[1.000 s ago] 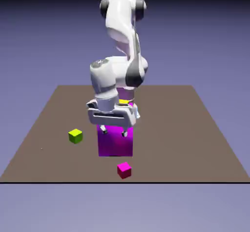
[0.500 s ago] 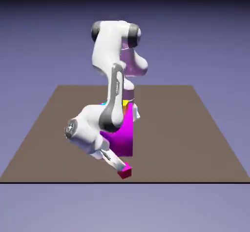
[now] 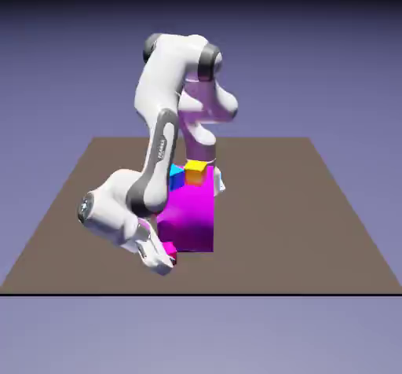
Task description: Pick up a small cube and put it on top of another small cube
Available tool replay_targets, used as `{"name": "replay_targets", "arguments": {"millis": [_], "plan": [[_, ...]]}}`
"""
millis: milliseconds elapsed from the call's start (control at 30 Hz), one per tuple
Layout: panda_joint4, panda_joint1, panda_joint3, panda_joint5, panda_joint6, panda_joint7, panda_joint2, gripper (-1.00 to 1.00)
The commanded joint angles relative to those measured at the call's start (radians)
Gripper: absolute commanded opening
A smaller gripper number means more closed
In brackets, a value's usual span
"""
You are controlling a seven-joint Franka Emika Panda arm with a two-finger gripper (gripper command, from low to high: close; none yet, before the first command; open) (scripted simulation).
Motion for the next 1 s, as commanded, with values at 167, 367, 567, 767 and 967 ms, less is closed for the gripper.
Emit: {"name": "replay_targets", "arguments": {"millis": [167, 367, 567, 767, 967], "plan": [[-0.111, 0.021, -0.217, 0.042, -0.024, -0.06, -0.045, -1.0], [-0.222, 0.042, -0.435, 0.088, -0.047, -0.121, -0.091, -1.0], [-0.333, 0.063, -0.652, 0.133, -0.071, -0.181, -0.136, -1.0], [-0.402, 0.057, -0.663, 0.237, -0.038, -0.253, -0.094, -1.0], [-0.398, 0.059, -0.674, 0.224, -0.044, -0.246, -0.103, 1.0]]}}
